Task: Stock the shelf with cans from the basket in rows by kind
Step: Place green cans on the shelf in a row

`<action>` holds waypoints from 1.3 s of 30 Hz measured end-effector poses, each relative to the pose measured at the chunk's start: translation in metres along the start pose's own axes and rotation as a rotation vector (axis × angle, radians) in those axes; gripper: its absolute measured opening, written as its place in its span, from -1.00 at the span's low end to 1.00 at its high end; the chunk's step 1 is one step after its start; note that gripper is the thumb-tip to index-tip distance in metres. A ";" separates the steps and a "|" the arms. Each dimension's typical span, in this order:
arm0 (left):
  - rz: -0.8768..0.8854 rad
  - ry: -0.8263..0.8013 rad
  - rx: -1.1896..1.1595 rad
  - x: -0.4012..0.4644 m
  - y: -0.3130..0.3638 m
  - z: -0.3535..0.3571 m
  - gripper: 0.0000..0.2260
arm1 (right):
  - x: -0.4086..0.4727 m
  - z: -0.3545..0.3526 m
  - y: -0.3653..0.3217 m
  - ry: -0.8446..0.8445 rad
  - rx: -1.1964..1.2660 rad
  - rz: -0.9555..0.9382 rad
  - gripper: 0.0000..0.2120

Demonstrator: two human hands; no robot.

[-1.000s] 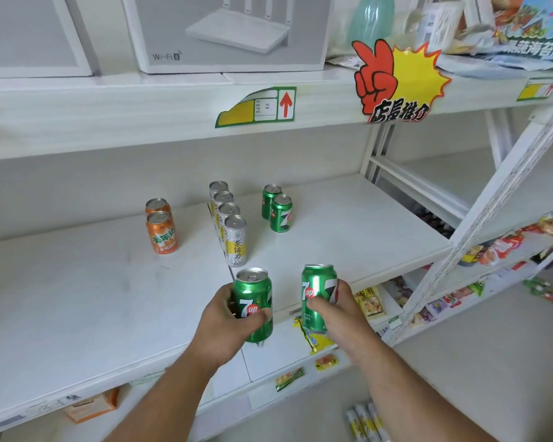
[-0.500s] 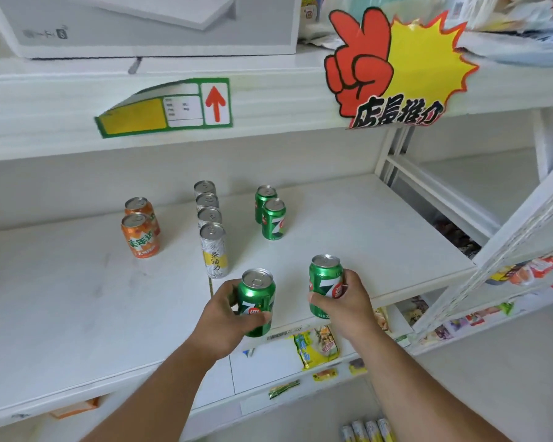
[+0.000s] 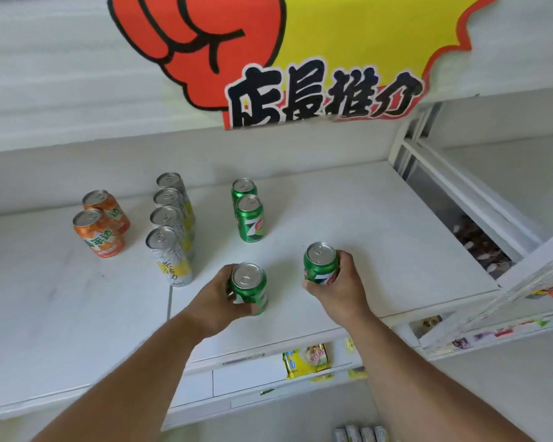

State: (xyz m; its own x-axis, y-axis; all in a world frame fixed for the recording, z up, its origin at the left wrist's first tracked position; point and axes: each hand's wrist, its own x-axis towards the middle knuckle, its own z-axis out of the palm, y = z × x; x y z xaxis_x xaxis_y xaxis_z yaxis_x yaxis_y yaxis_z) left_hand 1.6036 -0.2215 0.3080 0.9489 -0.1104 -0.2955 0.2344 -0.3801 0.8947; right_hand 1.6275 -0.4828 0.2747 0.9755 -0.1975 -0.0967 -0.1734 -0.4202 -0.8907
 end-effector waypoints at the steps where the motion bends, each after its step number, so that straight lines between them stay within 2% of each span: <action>1: -0.009 -0.028 0.020 0.003 0.003 -0.002 -0.35 | 0.002 -0.001 0.001 0.004 0.004 -0.005 -0.33; 4: -0.047 -0.086 0.088 0.012 0.008 -0.007 -0.28 | 0.003 -0.004 0.007 -0.001 0.005 -0.016 -0.32; 7: -0.111 -0.083 0.048 0.015 0.004 -0.005 -0.12 | 0.002 -0.007 0.010 -0.056 0.003 -0.005 -0.22; 9: -0.122 -0.048 -0.012 0.011 0.000 0.001 -0.09 | -0.007 -0.009 0.009 -0.056 0.005 -0.003 -0.15; 11: -0.129 0.075 -0.074 0.002 -0.003 0.010 -0.15 | -0.030 -0.012 0.001 0.045 -0.042 -0.038 -0.12; 14: -0.103 0.377 -0.109 -0.018 -0.004 0.029 -0.38 | -0.073 -0.011 -0.014 0.284 -0.028 -0.321 -0.41; 15: -0.085 0.450 -0.102 -0.023 -0.004 0.035 -0.47 | -0.085 -0.007 -0.017 0.274 -0.005 -0.382 -0.51; 17: -0.072 0.523 -0.117 -0.030 -0.006 0.044 -0.59 | -0.095 0.006 -0.020 0.094 0.050 -0.382 -0.66; 20: -0.067 0.517 -0.128 -0.034 -0.005 0.049 -0.67 | -0.087 0.026 -0.023 -0.244 0.063 -0.216 -0.74; 24: -0.027 0.473 -0.101 -0.034 -0.005 0.050 -0.78 | -0.060 0.043 -0.032 -0.374 -0.042 -0.058 -0.57; 26: -0.031 0.449 -0.116 -0.034 -0.008 0.050 -0.79 | -0.048 0.050 -0.034 -0.407 -0.043 -0.012 -0.54; 28: -0.037 0.428 -0.139 -0.034 -0.009 0.050 -0.73 | -0.041 0.055 -0.033 -0.418 -0.043 -0.012 -0.53; 31: -0.046 0.390 -0.175 -0.035 -0.009 0.050 -0.71 | -0.039 0.057 -0.031 -0.430 -0.045 -0.047 -0.61; 34: -0.042 0.357 -0.196 -0.033 -0.011 0.049 -0.71 | -0.041 0.053 -0.027 -0.420 -0.028 -0.071 -0.68; 39: -0.051 0.291 -0.226 -0.028 -0.010 0.049 -0.62 | -0.050 0.050 -0.019 -0.373 -0.002 -0.037 -0.67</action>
State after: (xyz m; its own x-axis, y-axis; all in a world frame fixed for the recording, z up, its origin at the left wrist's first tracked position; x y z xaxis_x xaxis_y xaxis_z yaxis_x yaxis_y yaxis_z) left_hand 1.5642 -0.2597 0.2906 0.9475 0.1818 -0.2631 0.2928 -0.1621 0.9423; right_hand 1.5884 -0.4209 0.2746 0.9633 0.1538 -0.2198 -0.1370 -0.4225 -0.8959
